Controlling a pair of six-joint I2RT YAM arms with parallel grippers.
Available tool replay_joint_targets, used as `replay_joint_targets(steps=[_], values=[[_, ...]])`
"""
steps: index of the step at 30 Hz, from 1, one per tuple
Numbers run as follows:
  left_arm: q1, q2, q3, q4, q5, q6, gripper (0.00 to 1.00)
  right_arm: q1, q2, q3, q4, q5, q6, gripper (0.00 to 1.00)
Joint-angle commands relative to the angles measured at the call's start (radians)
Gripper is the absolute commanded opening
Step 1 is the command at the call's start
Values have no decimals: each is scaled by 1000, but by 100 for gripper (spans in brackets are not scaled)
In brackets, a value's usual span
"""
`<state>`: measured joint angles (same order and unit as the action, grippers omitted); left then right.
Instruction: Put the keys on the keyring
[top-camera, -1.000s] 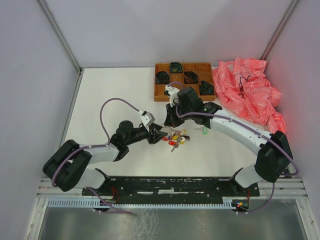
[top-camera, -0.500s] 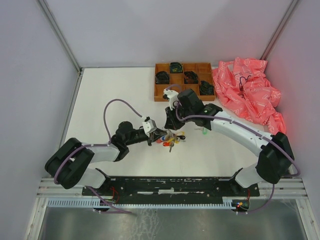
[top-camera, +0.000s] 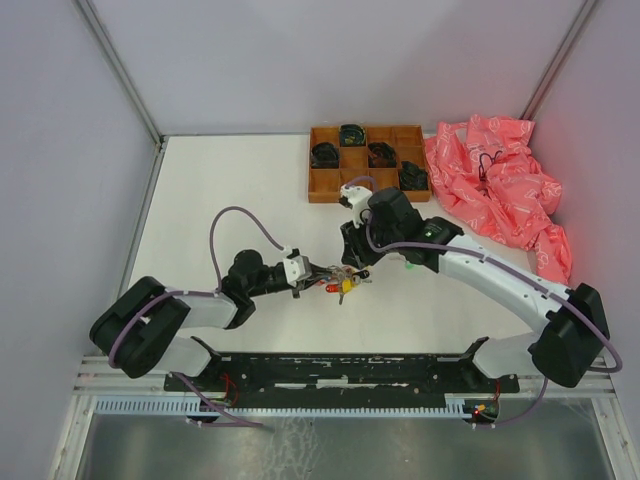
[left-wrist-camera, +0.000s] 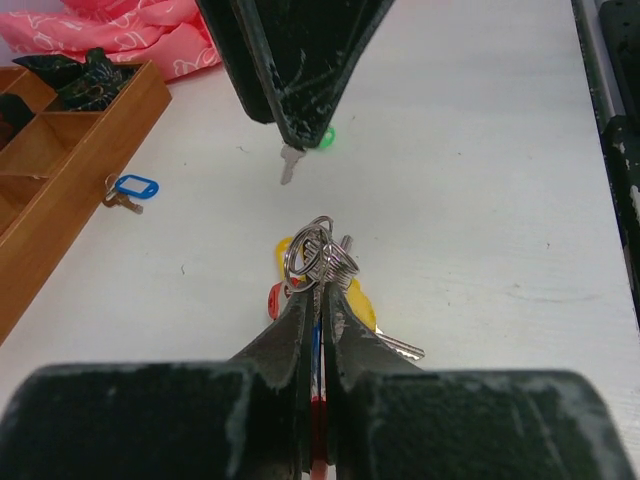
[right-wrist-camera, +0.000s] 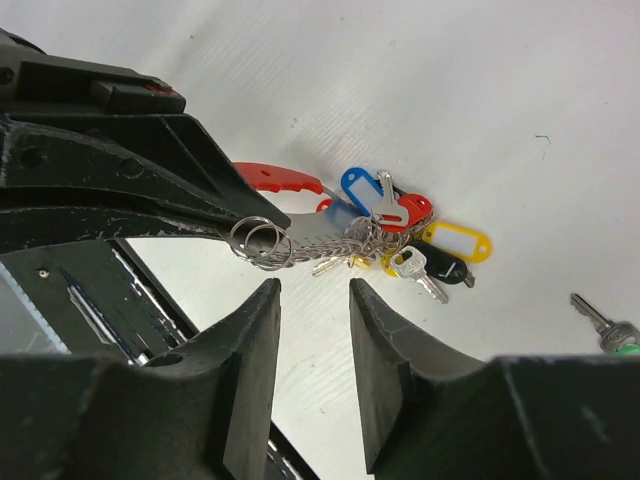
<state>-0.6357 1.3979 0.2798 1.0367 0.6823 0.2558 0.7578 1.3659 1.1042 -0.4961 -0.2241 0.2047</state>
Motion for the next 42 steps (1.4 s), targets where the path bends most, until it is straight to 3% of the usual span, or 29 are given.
replay_joint_targets(steps=[1,7,13,20,27,42], values=[[-4,-11,-39,69,-12,101,3,3,-54,12,15,-6,36,44],[-5,-19,-45,52,8,145,3,-5,0,-1,49,-113,20,46],[-4,-45,-75,33,-17,225,3,-14,67,10,115,-294,29,56],[-6,-28,-60,49,7,244,3,-13,170,36,148,-372,8,64],[-7,-10,-66,83,5,243,3,-10,201,47,123,-435,-5,58],[-8,6,-71,77,14,242,3,-8,94,38,140,-463,5,45]])
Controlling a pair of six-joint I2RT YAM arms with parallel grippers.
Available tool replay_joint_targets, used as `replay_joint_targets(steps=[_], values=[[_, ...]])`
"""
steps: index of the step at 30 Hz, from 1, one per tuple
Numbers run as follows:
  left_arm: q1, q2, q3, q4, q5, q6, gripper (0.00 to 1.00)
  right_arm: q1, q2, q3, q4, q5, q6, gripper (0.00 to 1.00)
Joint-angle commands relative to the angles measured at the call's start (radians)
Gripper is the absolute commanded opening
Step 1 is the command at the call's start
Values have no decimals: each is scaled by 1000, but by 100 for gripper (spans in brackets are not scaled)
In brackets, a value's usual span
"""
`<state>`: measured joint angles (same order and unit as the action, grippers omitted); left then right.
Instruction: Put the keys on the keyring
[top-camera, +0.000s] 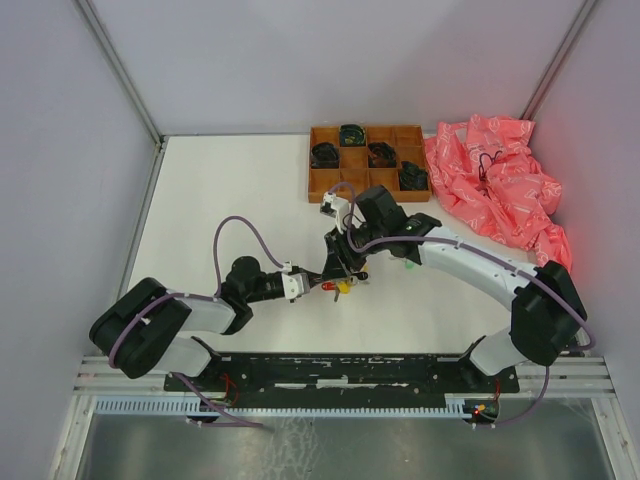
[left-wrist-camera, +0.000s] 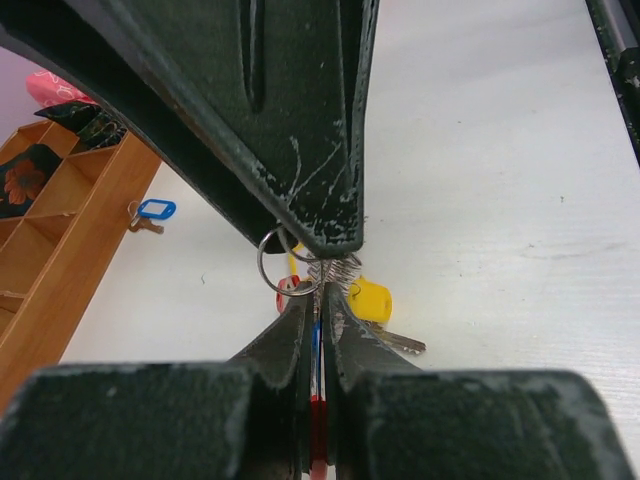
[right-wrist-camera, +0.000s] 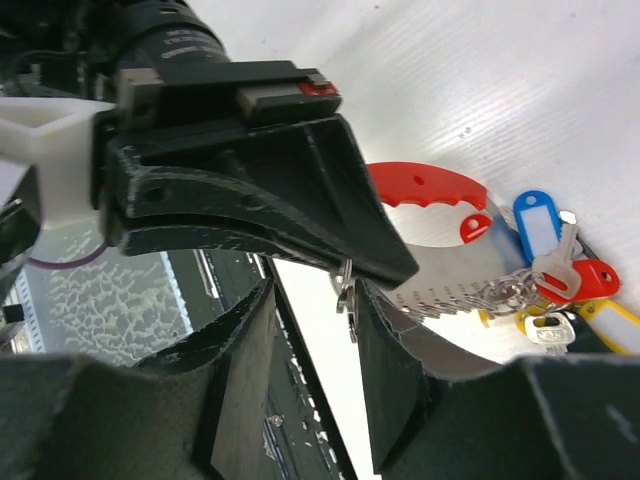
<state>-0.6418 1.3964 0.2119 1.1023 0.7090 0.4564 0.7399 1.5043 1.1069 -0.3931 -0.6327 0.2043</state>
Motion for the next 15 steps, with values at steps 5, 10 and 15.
replay_joint_targets(steps=[5,10,15], values=[[-1,2,0,9,-9,36,3,9,-21,42,31,-45,17,40],[-1,-7,-3,7,-10,36,4,9,2,52,-16,41,17,37],[-1,-7,-5,9,-7,34,4,9,-20,52,-18,98,18,38]])
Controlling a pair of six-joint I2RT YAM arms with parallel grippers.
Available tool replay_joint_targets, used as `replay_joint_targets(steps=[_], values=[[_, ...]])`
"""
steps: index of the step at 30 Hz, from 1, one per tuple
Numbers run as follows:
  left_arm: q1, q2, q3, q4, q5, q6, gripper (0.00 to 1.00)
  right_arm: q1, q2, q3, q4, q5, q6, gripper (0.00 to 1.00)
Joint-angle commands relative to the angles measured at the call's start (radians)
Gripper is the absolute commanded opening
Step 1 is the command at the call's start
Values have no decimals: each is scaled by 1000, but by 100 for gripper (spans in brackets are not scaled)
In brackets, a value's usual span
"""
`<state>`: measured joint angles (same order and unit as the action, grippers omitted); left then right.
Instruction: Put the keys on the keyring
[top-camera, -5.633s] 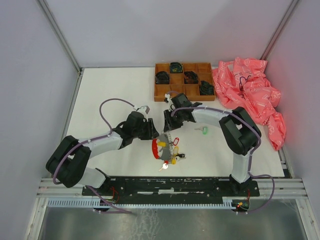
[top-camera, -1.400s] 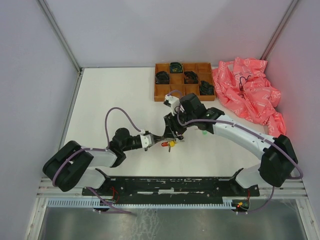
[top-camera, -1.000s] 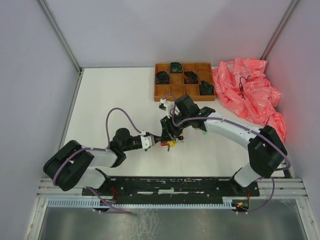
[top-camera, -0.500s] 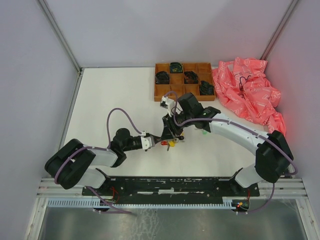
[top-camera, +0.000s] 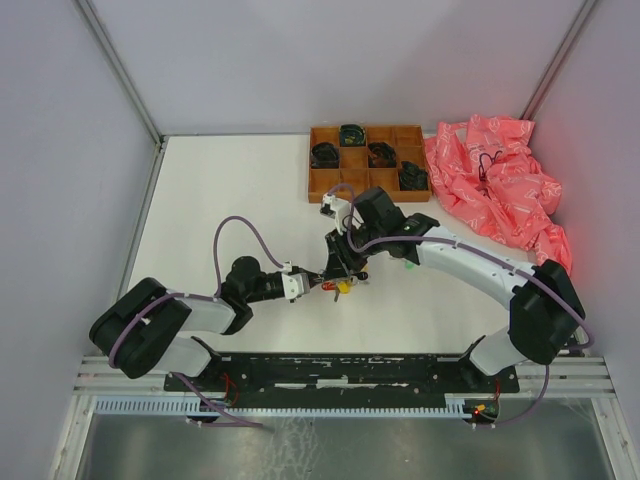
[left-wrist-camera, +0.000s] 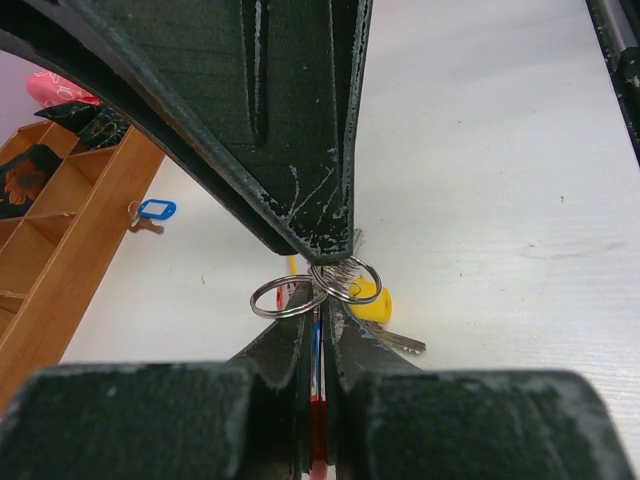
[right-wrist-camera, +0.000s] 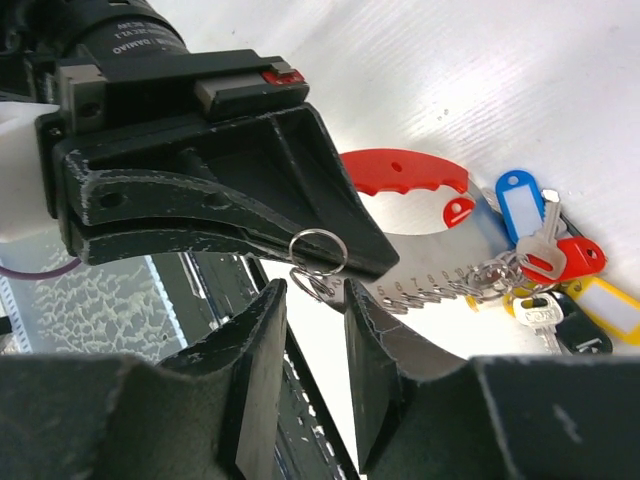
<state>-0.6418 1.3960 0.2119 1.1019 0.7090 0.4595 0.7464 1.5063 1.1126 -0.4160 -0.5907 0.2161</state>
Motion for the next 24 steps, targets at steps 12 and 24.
replay_joint_targets(steps=[12,24], values=[[-1,-15,-6,15,25,37,4,-38,29,105,33,-95,-60,48],[-1,-22,-9,22,42,37,4,-37,132,117,27,-228,-145,58]])
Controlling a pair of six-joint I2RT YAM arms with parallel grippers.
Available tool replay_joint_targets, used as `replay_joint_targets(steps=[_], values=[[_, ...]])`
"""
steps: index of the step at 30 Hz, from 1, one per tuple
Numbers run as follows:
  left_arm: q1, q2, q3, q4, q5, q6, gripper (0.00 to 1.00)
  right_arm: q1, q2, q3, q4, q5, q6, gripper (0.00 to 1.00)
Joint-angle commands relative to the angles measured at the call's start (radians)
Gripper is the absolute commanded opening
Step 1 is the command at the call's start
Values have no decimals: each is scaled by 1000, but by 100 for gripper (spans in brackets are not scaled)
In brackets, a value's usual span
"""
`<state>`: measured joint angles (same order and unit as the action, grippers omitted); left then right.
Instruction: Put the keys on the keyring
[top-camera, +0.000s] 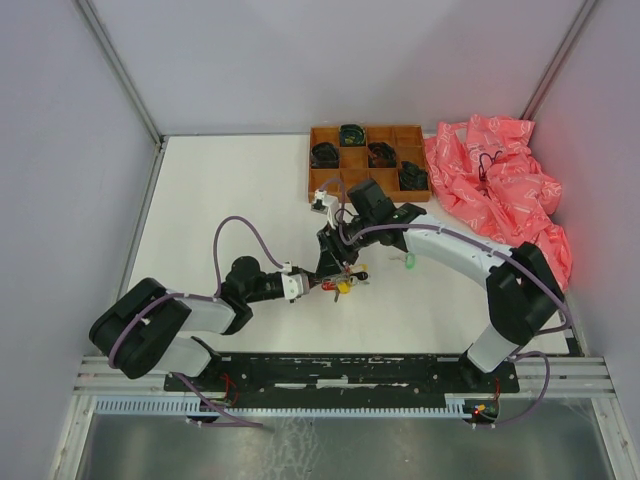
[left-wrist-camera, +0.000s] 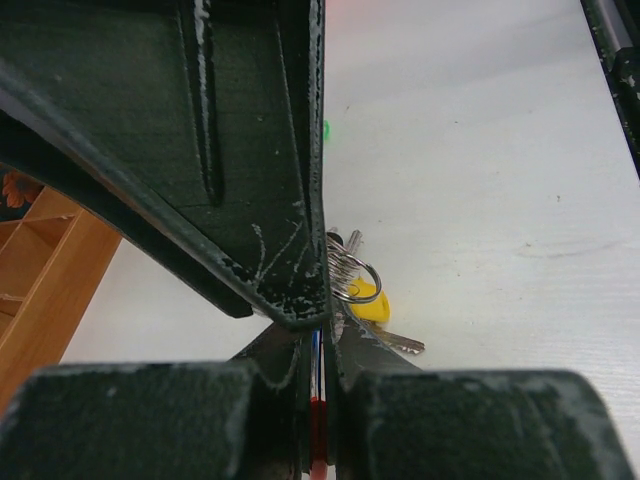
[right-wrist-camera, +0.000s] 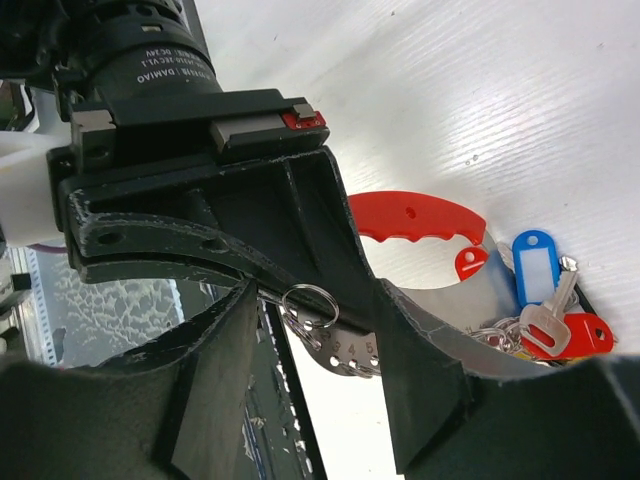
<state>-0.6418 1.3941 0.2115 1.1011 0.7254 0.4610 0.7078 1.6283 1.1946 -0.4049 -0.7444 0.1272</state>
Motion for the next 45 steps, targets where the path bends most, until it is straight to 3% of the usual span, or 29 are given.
replay_joint_targets(steps=[1,3,18,23,26,31,38,45], values=[[-1,-21,-9,25,26,35,4,1,12,32,13,-78,-64,58],[-1,-22,-11,29,26,32,4,1,14,32,0,-90,-81,56],[5,-12,-33,97,35,2,4,2,-32,7,-27,-119,-115,10],[20,-3,-45,137,40,-26,6,1,-65,-7,-7,-102,-112,1],[35,4,-63,226,39,-78,13,1,-109,-32,40,-61,-90,1],[40,5,-82,304,10,-174,33,6,-197,-123,193,24,-25,1],[39,-13,-168,531,-148,-438,46,20,-294,-269,436,181,57,1],[39,-140,-173,460,-282,-711,53,42,-365,-397,669,367,143,1]])
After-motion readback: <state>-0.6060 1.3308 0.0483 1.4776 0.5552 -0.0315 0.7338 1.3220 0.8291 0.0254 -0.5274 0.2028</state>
